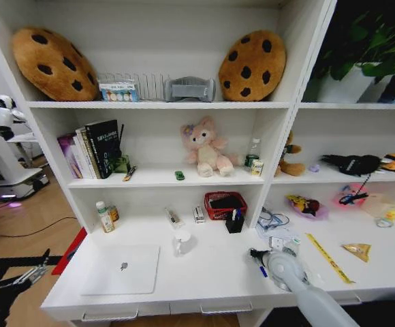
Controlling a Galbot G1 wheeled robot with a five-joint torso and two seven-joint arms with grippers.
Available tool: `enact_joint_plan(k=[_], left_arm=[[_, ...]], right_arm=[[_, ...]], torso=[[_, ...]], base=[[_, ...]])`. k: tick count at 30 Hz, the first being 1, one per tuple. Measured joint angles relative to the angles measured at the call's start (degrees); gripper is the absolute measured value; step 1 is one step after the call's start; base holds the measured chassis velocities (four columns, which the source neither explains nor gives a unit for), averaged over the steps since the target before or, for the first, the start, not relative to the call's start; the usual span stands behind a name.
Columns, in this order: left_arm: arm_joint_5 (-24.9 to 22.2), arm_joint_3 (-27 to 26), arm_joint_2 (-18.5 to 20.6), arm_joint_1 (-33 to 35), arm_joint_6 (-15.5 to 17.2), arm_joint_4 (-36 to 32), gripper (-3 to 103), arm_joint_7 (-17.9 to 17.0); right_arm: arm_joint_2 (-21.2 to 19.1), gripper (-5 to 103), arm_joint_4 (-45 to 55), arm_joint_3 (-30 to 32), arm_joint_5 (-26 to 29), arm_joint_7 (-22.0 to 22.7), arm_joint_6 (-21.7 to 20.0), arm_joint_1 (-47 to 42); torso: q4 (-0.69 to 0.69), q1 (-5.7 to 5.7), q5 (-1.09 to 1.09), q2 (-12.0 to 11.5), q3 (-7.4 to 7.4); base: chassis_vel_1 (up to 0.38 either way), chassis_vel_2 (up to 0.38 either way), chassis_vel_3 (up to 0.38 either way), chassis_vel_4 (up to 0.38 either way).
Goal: Organize the objects on the table.
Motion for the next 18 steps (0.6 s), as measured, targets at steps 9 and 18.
enact_joint_plan(k=[9, 18], left_arm=[[0.0, 0.0, 0.0, 0.0, 0.0, 0.0, 100, 0.0], [0.0, 0.0, 0.0, 0.0, 0.0, 0.0, 100, 0.0]], right_arm=[[-0.2, 12, 0.0, -0.5, -6.4, -4.7, 2.4, 0.7], [0.1, 12, -5.0, -4.9, -42.7, -26.9, 32.4, 7.5]], torso=[[0.02, 0.01, 0.14, -0.1, 0.06], [0.02, 0.02, 0.05, 0.0, 0.03]], base=[[0.000, 0.000, 0.000, 0.000], [0.000, 0.000, 0.000, 0.000]])
